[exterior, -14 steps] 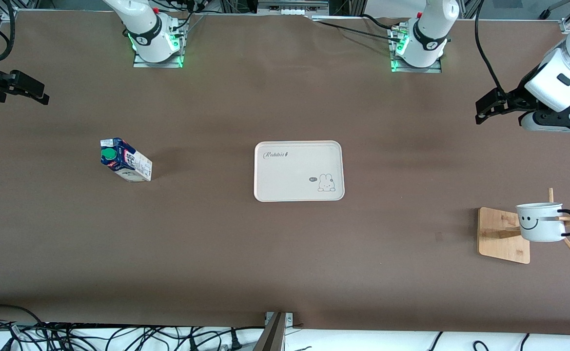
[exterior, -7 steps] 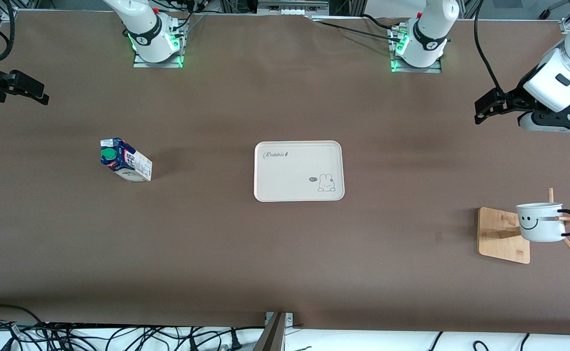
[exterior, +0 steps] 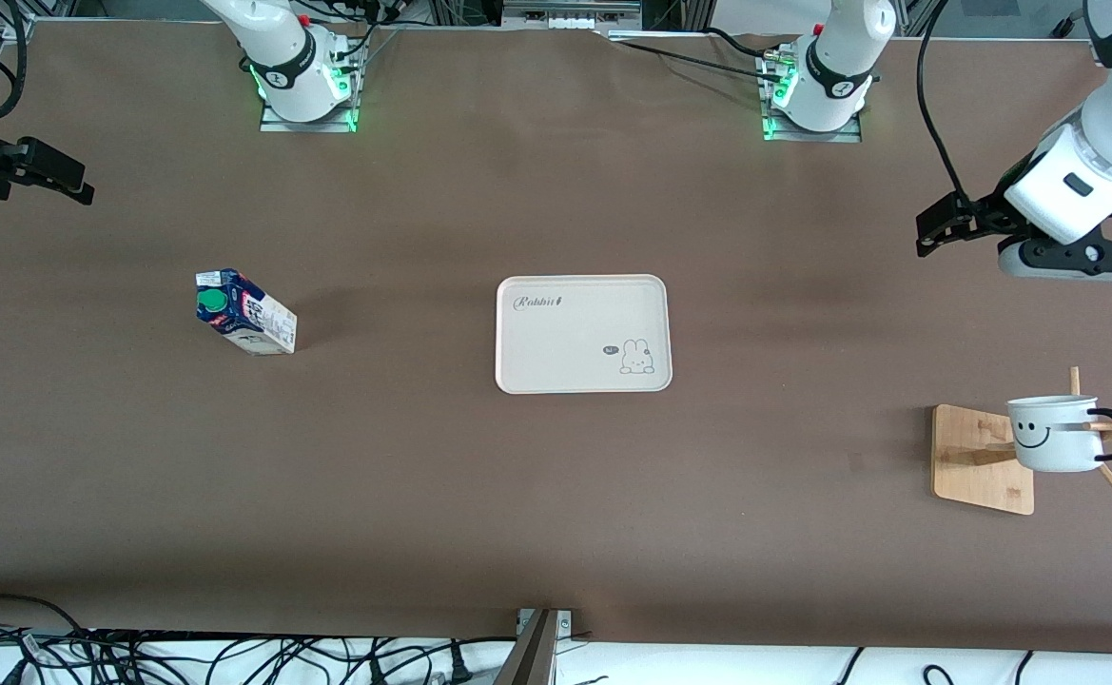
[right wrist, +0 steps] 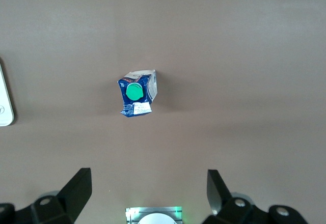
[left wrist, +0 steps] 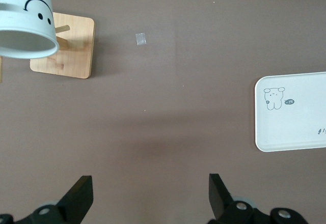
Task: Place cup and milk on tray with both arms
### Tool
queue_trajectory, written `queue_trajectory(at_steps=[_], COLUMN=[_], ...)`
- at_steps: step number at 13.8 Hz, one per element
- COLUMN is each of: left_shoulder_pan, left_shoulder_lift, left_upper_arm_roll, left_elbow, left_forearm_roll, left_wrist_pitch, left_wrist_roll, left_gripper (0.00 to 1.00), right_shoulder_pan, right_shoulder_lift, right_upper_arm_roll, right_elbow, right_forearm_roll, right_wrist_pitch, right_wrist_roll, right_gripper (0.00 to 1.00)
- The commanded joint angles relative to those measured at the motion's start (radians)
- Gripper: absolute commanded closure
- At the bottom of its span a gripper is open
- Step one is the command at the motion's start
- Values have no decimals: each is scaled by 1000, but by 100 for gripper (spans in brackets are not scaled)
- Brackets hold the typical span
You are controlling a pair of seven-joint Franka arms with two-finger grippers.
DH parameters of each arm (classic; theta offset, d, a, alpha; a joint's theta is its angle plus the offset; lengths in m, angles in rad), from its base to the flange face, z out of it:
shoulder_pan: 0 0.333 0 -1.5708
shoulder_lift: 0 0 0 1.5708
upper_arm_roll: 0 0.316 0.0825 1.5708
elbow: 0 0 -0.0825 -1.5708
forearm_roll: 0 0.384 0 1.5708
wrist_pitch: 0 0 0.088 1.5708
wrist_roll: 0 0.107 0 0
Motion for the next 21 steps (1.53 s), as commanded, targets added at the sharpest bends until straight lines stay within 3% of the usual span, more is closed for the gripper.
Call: queue_trajectory(at_steps=[1, 5, 8, 12, 14, 16, 19, 21], left_shoulder_pan=[11, 73, 110, 126, 130, 136, 163, 166], left_shoulder_lift=[16, -4, -65, -115, -159, -191, -190, -187], left_upper_arm_roll=[-6, -7, -7, -7, -7, -7, -7, -7], left_elbow=[-13, -96, -247, -354, -470, -562, -594, -682], left_forearm_roll=[15, 10, 4, 4, 4, 4, 2, 2], left_wrist_pitch=[8, 142, 325, 440, 585, 722, 834, 1012], left_wrist_roll=[22, 66, 149, 152, 152, 152, 152, 152], left_gripper=[0, 0, 0, 0, 0, 0, 0, 0], right_shoulder_pan=[-6, -6, -6, -3, -6, -6, 20, 25], right_shoulder_lift=[6, 6, 13, 101, 168, 219, 285, 285], right_upper_arm_roll=[1, 1, 1, 4, 3, 4, 10, 10], right_elbow=[19, 19, 20, 10, -9, -45, -62, -130], right_forearm_roll=[9, 9, 7, -8, 1, 10, 15, 23], right_wrist_pitch=[-10, -10, 1, 10, 8, 69, 149, 217], right_wrist_roll=[5, 5, -1, -11, -1, 2, 8, 8], right_gripper=[0, 0, 0, 0, 0, 0, 0, 0])
